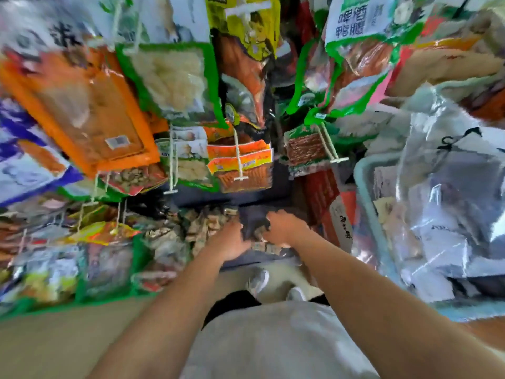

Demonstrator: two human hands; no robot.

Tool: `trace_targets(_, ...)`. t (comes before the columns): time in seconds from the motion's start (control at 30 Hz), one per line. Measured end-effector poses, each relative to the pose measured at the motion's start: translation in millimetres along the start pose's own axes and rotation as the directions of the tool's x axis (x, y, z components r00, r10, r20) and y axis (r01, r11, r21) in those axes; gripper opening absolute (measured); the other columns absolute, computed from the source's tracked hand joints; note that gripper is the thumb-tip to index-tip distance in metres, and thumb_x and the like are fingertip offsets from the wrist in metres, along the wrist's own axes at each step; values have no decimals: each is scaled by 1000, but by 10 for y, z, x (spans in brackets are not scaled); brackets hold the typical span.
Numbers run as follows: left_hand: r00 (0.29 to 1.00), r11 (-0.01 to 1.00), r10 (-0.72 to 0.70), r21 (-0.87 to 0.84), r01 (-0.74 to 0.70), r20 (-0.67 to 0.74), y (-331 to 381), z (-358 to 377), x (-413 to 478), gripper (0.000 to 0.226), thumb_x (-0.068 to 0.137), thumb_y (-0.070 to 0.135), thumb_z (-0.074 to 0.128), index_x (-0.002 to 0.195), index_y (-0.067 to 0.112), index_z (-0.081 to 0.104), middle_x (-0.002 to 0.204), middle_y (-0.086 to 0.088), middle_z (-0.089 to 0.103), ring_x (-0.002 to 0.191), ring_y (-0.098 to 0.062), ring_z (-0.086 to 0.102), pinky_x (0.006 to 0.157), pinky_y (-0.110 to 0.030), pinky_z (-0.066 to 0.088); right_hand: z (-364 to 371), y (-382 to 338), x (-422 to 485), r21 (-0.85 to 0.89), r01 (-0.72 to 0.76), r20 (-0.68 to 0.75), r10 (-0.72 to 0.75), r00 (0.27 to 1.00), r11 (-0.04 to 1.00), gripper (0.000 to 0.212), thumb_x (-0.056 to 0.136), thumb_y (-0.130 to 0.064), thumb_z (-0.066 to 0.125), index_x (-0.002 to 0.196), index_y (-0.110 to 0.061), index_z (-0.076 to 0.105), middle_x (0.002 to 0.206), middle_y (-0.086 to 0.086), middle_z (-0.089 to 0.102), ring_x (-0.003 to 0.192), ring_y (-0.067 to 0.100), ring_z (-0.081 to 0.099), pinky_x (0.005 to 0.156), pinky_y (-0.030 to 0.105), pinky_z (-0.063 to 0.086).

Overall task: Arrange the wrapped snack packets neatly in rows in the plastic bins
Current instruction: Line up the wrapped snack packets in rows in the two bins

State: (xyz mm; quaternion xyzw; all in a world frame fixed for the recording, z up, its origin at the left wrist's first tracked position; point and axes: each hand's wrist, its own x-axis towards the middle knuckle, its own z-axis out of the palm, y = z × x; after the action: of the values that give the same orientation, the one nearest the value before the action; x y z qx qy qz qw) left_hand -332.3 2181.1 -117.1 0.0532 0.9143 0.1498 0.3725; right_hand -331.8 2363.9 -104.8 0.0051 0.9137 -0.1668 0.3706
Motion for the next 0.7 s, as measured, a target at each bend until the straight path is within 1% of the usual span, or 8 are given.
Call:
trace_targets(0.03,1000,999,-28,-34,28,-11,-76,40,-79,52,92,41,69,133,11,57,133,-13,61,118,-33,60,93,-37,49,34,-19,-14,-29,26,11,-26,1000,999,61,94,-50,59,144,-19,44,144,14,45,129,39,51,102,50,48)
trace_targets(0.1,996,992,-84,-97,81,-28,-237,89,-251,67,93,47,66,148,17,44,149,-9,49,130,-31,53,102,-39,47,97,-55,-32,-82,64,48,-60,997,995,58,97,-48,55,146,-19,43,147,14,43,130,39,50,102,51,47)
trace_targets(0.17,989,980,-144,-141,137,-42,-400,125,-413,76,93,53,64,156,21,34,155,-5,42,135,-30,49,104,-38,45,140,-137,-70,-106,91,74,-84,994,990,60,99,-45,54,150,-18,39,152,14,40,134,39,46,105,52,45)
trace_targets(0.33,971,959,-227,-190,208,-81,-884,190,-622,74,92,56,61,155,27,35,148,-11,51,123,-33,58,99,-45,51,260,-451,-158,-183,119,101,-102,990,976,60,98,-46,56,149,-18,40,150,14,40,128,39,51,101,52,49)
trace_targets(0.4,970,959,-228,-189,210,-79,-1023,136,-709,73,94,55,60,155,24,35,144,-14,53,121,-35,59,99,-45,51,307,-580,-146,-204,108,105,-88,991,973,62,98,-45,56,151,-18,38,152,14,37,130,39,49,102,51,49)
trace_targets(0.5,975,970,-205,-155,189,-91,-1313,99,-665,72,96,49,62,155,18,36,154,-12,41,134,-34,49,105,-40,44,397,-783,13,-226,97,93,-78,993,969,61,101,-42,56,153,-16,37,155,14,34,135,38,45,104,46,46)
trace_targets(0.6,980,978,-175,-136,161,-97,-1721,154,-396,64,95,44,64,150,20,42,150,-11,45,129,-32,52,101,-39,46,564,-947,383,-222,49,54,-37,998,974,65,99,-41,58,154,-19,34,158,12,31,139,38,41,107,48,44)
trace_targets(0.7,984,988,-137,-91,127,-118,-2104,260,-42,62,97,42,60,150,17,41,152,-10,42,132,-32,50,96,-36,45,788,-1061,828,-221,27,15,-25,1000,975,63,98,-42,57,153,-19,35,151,13,37,134,39,46,104,50,46)
